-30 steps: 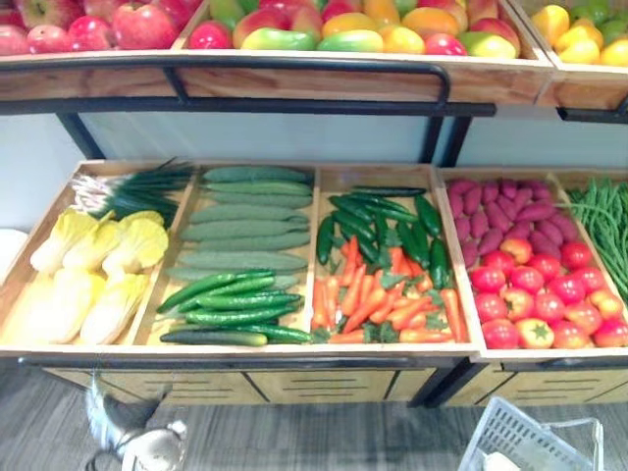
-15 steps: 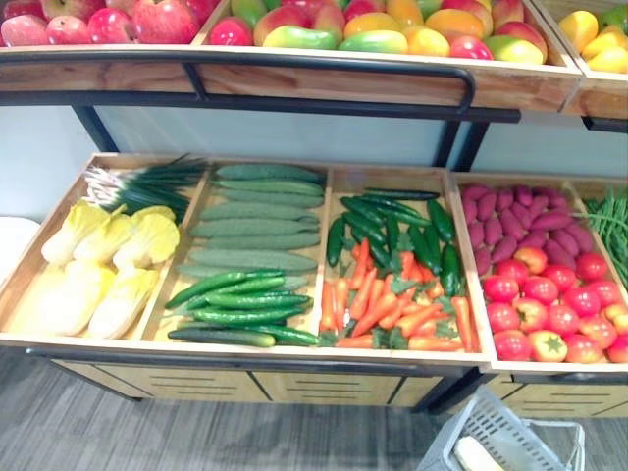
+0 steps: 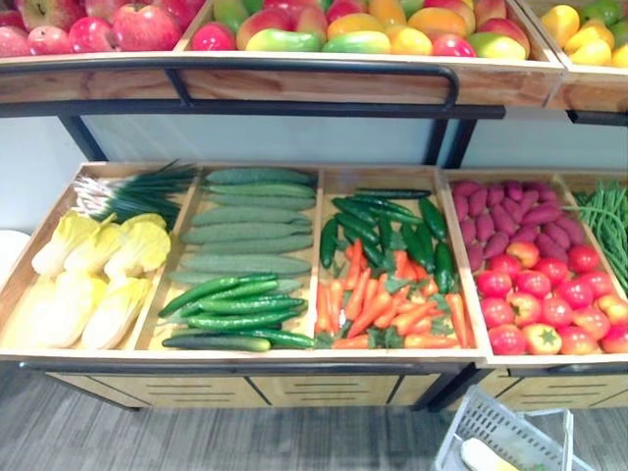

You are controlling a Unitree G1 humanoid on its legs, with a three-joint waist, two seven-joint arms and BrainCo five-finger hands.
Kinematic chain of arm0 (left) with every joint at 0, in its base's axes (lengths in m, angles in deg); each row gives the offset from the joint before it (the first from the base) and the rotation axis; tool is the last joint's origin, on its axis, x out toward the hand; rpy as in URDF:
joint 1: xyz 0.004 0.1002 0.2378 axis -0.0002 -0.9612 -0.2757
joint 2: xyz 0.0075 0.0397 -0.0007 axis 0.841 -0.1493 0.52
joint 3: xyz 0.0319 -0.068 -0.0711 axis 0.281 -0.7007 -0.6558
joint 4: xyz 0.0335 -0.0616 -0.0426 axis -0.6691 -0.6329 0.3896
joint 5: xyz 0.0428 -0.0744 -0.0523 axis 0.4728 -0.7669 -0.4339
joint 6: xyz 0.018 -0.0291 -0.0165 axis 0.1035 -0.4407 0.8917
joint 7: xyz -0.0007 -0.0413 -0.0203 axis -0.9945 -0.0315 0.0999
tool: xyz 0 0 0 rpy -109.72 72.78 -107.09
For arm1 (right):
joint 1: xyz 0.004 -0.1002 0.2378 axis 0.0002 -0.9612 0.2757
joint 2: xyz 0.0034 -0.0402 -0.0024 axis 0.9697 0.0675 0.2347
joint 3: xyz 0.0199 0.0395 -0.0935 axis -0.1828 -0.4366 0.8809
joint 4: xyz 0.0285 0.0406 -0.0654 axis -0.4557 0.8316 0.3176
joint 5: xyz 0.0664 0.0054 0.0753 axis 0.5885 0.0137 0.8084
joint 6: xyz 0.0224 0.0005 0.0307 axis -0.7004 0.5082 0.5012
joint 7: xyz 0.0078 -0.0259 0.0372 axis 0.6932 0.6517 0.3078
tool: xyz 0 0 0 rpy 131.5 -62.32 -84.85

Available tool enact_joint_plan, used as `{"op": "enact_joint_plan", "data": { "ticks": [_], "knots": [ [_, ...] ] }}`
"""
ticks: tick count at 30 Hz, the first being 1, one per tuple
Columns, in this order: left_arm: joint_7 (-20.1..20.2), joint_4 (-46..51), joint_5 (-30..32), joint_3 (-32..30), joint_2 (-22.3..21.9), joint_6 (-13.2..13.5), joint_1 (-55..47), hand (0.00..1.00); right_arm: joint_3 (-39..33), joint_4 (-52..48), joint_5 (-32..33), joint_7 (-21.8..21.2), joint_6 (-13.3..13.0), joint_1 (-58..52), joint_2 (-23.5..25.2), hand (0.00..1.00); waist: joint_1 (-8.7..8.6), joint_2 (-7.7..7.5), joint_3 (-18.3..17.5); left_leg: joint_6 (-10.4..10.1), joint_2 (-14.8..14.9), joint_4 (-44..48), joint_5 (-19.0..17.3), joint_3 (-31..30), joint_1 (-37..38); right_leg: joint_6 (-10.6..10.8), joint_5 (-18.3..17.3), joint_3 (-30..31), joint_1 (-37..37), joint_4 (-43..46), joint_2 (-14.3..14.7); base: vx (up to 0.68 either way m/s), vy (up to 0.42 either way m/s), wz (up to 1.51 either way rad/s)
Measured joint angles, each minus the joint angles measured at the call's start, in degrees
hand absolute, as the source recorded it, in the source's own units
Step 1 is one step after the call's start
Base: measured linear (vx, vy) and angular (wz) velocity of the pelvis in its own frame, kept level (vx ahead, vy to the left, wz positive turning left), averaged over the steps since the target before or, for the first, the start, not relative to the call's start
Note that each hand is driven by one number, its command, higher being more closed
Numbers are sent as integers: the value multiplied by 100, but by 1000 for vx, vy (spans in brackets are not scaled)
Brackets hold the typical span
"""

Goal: Pick vegetable in the basket

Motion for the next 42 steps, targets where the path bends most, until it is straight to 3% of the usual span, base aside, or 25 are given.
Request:
{"op": "enact_joint_plan", "data": {
  "ticks": [6,9,12,13,14,16,17,18,19,22,25,26,27,28,30,31,32,33,34,35,37,38,39,41,42],
  "knots": [
    [154,-163,-211,330,-16,5,-43,0,67,7,188,-117,-7,8,205,100,4,33,40,-62,49,63,-134,377,192,14,8,399,-42,-2,52,-9,-20,-31],
    [159,-102,-209,610,4,19,108,0,184,-33,387,-137,-29,102,307,100,-8,10,321,-49,490,1847,-1034,416,-505,41,20,642,-214,245,114,-38,-46,-40],
    [156,-91,-202,1015,66,32,451,0,393,-494,461,-119,-48,64,520,100,-21,19,623,-3,931,2908,-1622,601,-942,150,106,957,-648,708,267,-164,44,-57],
    [150,-78,-203,1111,106,39,467,0,564,-647,517,-117,-52,52,584,100,-15,13,654,12,1036,3062,-1746,748,-989,156,192,1067,-813,827,313,-236,153,-135],
    [141,-75,-196,1202,178,38,515,0,898,-1001,568,-116,-58,51,754,100,-11,-35,741,40,1230,3234,-1887,1213,-962,87,677,1272,-1086,756,474,-237,175,-150],
    [139,-37,-157,1250,212,67,498,0,1314,-1232,574,-117,-138,130,859,100,7,73,872,276,1446,3015,-1765,1988,-789,-5,1302,1054,-1213,487,622,-267,208,-172],
    [147,-11,-145,1287,225,88,531,0,1397,-1259,574,-122,-171,174,856,100,-44,52,908,321,1450,2932,-1740,2150,-759,-247,916,692,-1357,1061,561,-222,190,-154],
    [150,157,-138,1346,271,139,550,0,1501,-1255,563,-108,-170,167,818,100,-55,-22,1012,389,1387,2704,-1620,2483,-575,-527,196,-44,-1488,2240,296,-130,189,-128],
    [160,231,-138,1389,330,152,546,0,1562,-1193,544,-99,-170,187,710,100,-60,-36,1049,412,1376,2609,-1556,2792,-474,-612,-190,-516,-1457,3134,45,-115,165,-124],
    [267,232,-141,1555,458,143,497,0,1743,-1077,535,-110,-178,231,517,100,-169,-45,1064,457,1403,2590,-1529,3316,-332,-634,-365,-922,-1019,4404,-543,-83,81,-94],
    [328,284,-151,1518,554,131,490,0,1759,-778,366,-172,-161,363,432,100,-139,-100,1034,459,1691,2964,-1535,3823,-285,-549,-60,-1171,-463,4206,-958,-36,-106,-95],
    [346,280,-151,1468,542,127,502,0,1759,-726,348,-178,-160,439,419,100,-134,-97,1031,455,1820,3078,-1539,3918,-295,-533,-129,-1269,-469,4046,-840,-70,-207,-126],
    [366,237,-151,1334,418,122,489,0,1762,-705,337,-186,-151,511,341,100,-119,148,962,449,1978,3080,-1506,4033,-340,-554,-140,-1389,-465,3542,-482,-169,-303,-124],
    [375,228,-151,1321,263,126,456,0,1818,-701,337,-186,-149,552,269,100,-82,238,852,479,2010,2865,-1276,4139,-388,-425,-379,-1372,-428,3139,-347,-159,-250,-119],
    [368,225,-151,1325,201,122,475,0,2037,-694,338,-191,-134,557,187,100,-119,90,802,467,2024,3174,-1236,4380,-415,57,-924,-1352,-555,2747,-413,-89,-275,-104],
    [365,222,-151,1314,174,116,479,0,2103,-699,338,-189,-131,570,176,100,-107,87,791,463,2119,3324,-1241,4507,-414,14,-1053,-1375,-551,2574,-323,-33,-332,-142],
    [358,218,-151,1246,112,116,478,0,2307,-700,338,-191,-119,601,145,100,-37,225,802,472,2522,3796,-1233,4653,-383,-50,-1068,-1347,-529,2222,-26,32,-316,-143],
    [353,195,-151,1169,73,117,456,0,2449,-707,332,-190,-111,615,151,100,17,326,818,628,3008,4481,-1132,4668,-330,-152,-1062,-1218,-397,1965,256,69,-259,-166],
    [349,155,-167,1070,47,124,422,0,2550,-710,322,-191,-55,556,168,100,43,313,854,523,3359,5115,-1231,4506,-424,-223,-1110,-988,-220,1787,398,44,-164,-104],
    [349,111,-165,1097,47,125,488,0,2560,-715,320,-176,-26,547,170,100,-20,350,842,326,3162,4870,-1455,4343,-629,-224,-1111,-948,-198,1822,339,21,-51,-69],
    [327,122,-162,1161,-30,160,567,0,2599,-802,316,-163,-29,436,-1,100,-56,558,900,713,2937,4079,-1013,4377,-853,-153,-1164,-924,-212,2009,387,46,28,-35],
    [292,65,-160,1184,-7,127,562,0,2646,-862,273,-184,-31,326,105,100,-42,544,855,753,2926,4080,-1090,4445,-617,-56,-1363,-930,-162,2174,305,88,-9,-28],
    [245,72,-159,1236,26,120,532,0,2641,-993,188,-195,-48,204,195,100,-94,452,901,717,2925,4085,-1060,4471,-506,-44,-1435,-951,-166,2256,251,73,-31,-20],
    [209,79,-149,1320,65,107,460,0,2628,-1187,103,-191,-112,73,217,100,-178,432,979,623,2913,4091,-995,4383,-381,-93,-1464,-919,-85,2315,266,22,-44,-20],
    [169,78,-146,1335,60,105,423,0,2631,-1220,104,-186,-163,-12,159,100,-161,412,992,503,2778,4060,-815,3878,-340,-106,-1470,-757,-30,2306,256,-8,-89,-76]
  ]
}}
